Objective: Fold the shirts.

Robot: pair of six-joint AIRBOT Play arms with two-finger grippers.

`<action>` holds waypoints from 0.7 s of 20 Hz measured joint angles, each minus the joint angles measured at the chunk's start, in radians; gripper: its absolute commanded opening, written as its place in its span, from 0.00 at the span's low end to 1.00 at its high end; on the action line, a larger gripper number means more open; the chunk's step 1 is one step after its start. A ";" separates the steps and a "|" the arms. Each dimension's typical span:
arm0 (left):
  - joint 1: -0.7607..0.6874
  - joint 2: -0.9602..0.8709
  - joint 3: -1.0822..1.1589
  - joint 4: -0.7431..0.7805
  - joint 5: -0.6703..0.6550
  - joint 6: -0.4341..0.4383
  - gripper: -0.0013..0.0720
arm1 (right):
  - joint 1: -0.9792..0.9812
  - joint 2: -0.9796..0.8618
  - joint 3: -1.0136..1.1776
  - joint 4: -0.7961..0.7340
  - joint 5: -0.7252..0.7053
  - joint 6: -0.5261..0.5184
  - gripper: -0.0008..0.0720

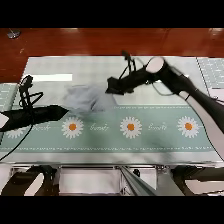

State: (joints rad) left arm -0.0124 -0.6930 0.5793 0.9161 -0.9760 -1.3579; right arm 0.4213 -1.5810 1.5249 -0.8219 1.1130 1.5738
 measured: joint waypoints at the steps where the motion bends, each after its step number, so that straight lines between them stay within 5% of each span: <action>1: 0.000 -0.002 0.000 0.000 0.000 0.000 0.05 | -0.020 -0.001 0.084 -0.048 0.051 0.023 0.05; 7: 0.000 -0.006 0.000 0.000 0.000 0.000 0.05 | -0.214 0.008 0.429 -0.239 0.335 0.107 0.05; 14: 0.000 -0.006 0.000 0.000 -0.002 0.000 0.05 | -0.597 0.096 0.503 -0.315 0.607 0.145 0.04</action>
State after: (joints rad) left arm -0.0124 -0.6987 0.5793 0.9161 -0.9779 -1.3575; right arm -0.1757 -1.4853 2.0277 -1.1366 1.7199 1.7191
